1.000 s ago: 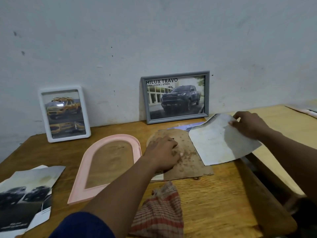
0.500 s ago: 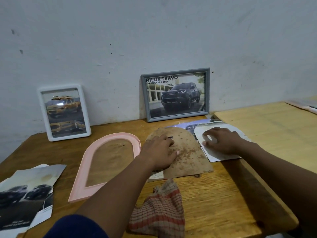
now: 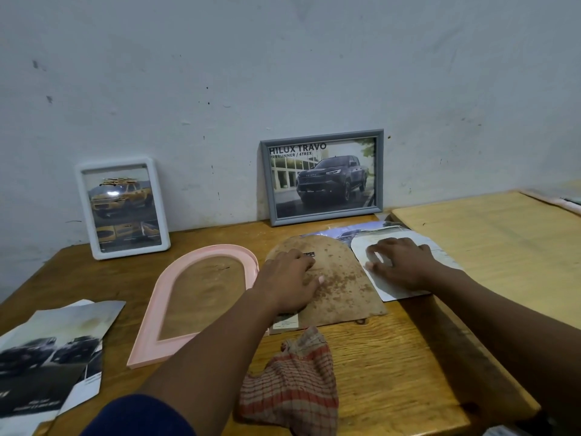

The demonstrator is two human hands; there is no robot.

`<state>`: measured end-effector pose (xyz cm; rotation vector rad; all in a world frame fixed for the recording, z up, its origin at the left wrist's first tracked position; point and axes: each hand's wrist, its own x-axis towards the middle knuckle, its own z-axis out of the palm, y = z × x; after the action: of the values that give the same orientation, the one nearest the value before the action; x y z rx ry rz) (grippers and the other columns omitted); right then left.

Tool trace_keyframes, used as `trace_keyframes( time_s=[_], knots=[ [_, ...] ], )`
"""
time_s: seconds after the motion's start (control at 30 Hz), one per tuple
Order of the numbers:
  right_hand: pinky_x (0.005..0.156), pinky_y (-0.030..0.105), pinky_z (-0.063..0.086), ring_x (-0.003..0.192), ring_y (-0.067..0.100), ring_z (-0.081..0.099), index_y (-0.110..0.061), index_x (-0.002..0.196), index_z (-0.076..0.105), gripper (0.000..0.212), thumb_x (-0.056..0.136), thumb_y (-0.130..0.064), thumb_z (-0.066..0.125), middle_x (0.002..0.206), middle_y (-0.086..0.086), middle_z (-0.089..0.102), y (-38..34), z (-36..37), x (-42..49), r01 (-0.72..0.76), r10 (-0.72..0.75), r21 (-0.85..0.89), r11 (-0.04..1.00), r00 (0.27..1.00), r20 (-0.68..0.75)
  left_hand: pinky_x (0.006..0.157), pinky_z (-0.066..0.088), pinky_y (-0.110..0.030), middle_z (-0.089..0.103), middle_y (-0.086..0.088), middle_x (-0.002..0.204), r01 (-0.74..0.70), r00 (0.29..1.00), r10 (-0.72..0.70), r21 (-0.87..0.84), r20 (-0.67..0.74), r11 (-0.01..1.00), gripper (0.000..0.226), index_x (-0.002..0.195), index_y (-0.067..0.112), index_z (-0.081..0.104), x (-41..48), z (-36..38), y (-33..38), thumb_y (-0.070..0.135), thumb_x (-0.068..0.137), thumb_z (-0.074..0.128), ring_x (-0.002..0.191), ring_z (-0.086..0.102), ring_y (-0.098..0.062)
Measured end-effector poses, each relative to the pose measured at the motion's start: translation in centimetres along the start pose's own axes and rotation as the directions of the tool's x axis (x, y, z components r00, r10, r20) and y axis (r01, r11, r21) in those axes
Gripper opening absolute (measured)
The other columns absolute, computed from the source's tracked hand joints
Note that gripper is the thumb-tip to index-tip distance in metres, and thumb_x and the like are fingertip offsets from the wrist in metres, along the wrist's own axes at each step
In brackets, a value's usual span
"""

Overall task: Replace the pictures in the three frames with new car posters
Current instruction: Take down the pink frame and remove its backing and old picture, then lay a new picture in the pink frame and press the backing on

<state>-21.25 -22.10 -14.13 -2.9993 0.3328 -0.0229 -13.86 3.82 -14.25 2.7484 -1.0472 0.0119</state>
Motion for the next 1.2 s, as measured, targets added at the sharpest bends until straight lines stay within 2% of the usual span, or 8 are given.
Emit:
trace_keyframes(
  time_s=[0.1,0.17,0.43,0.63,0.8,0.97,1.03,1.2],
  knots=[
    [0.108,0.053,0.029,0.143,0.027,0.031,-0.032,0.145,0.044,0.056,0.097,-0.060,0.039,0.156,-0.001,0.038,-0.9,-0.7,0.2,-0.014,0.017,0.051,0.999,0.997,-0.072,0.108,0.041,-0.044,0.048,0.002,0.150,0.005,1.000,-0.005,-0.002,-0.027,1.000,0.057,0.146,0.028,0.050,-0.5,-0.8,-0.4,0.058,0.098,0.048,0.134,0.044,-0.022],
    [0.108,0.053,0.034,0.138,0.028,0.039,-0.031,0.140,0.049,0.053,0.095,-0.057,0.047,0.150,0.001,0.045,-2.5,-1.7,0.7,0.022,-0.014,0.092,0.995,0.996,-0.088,0.108,0.041,-0.044,0.048,0.001,0.151,0.026,0.999,-0.026,0.000,-0.045,1.000,0.057,0.147,0.028,0.049,-1.1,-1.8,-0.9,0.057,0.098,0.049,0.135,0.043,-0.021],
    [0.094,0.036,0.051,0.109,0.019,0.059,-0.022,0.126,0.062,0.035,0.094,-0.035,0.062,0.124,0.002,0.064,-18.5,-3.8,2.2,0.330,-0.318,0.259,0.908,0.944,-0.086,0.107,0.043,-0.044,0.046,0.002,0.153,0.252,0.956,-0.254,-0.028,-0.149,0.967,0.053,0.146,0.030,0.050,-8.2,-6.3,-8.4,0.051,0.097,0.055,0.134,0.046,-0.023],
    [0.095,0.042,0.051,0.111,0.021,0.058,-0.023,0.124,0.063,0.034,0.093,-0.037,0.060,0.125,0.002,0.064,-33.5,-1.6,0.5,0.499,-0.513,0.298,0.814,0.858,-0.033,0.106,0.044,-0.043,0.049,-0.001,0.151,0.515,0.826,-0.527,-0.113,-0.201,0.850,0.052,0.145,0.027,0.051,-18.2,-8.1,-17.0,0.049,0.098,0.056,0.133,0.049,-0.024],
    [0.084,0.041,0.055,0.095,0.019,0.059,-0.022,0.117,0.066,0.031,0.091,-0.039,0.060,0.112,0.001,0.066,-41.6,1.4,-1.2,0.553,-0.585,0.250,0.794,0.809,0.067,0.105,0.046,-0.043,0.055,-0.004,0.146,0.658,0.705,-0.671,-0.141,-0.231,0.740,0.053,0.144,0.023,0.053,-25.9,-7.4,-23.1,0.048,0.097,0.057,0.129,0.053,-0.025],
    [0.106,0.051,0.040,0.128,0.028,0.045,-0.019,0.138,0.049,0.053,0.092,-0.042,0.059,0.142,0.006,0.050,-44.8,3.9,-1.5,0.551,-0.568,0.163,0.819,0.818,0.088,0.107,0.043,-0.046,0.052,-0.005,0.142,0.684,0.681,-0.692,-0.129,-0.239,0.718,0.050,0.141,0.022,0.054,-29.2,-5.9,-25.0,0.048,0.099,0.054,0.130,0.047,-0.026],
    [0.110,0.054,0.034,0.133,0.029,0.040,-0.020,0.140,0.046,0.055,0.092,-0.044,0.059,0.146,0.006,0.047,-45.5,4.4,-1.3,0.529,-0.549,0.162,0.833,0.826,0.127,0.109,0.041,-0.046,0.051,-0.004,0.145,0.695,0.670,-0.697,-0.114,-0.257,0.710,0.050,0.142,0.023,0.054,-29.5,-5.5,-25.3,0.050,0.100,0.051,0.134,0.043,-0.025],
    [0.106,0.056,0.030,0.126,0.027,0.046,-0.025,0.121,0.059,0.029,0.096,-0.039,0.054,0.135,0.003,0.056,-46.5,5.1,-1.1,0.544,-0.576,0.222,0.809,0.810,0.113,0.112,0.038,-0.049,0.048,-0.002,0.149,0.679,0.667,-0.689,-0.149,-0.283,0.719,0.052,0.144,0.023,0.052,-29.2,-5.6,-25.8,0.050,0.100,0.051,0.138,0.040,-0.024]
  ],
)
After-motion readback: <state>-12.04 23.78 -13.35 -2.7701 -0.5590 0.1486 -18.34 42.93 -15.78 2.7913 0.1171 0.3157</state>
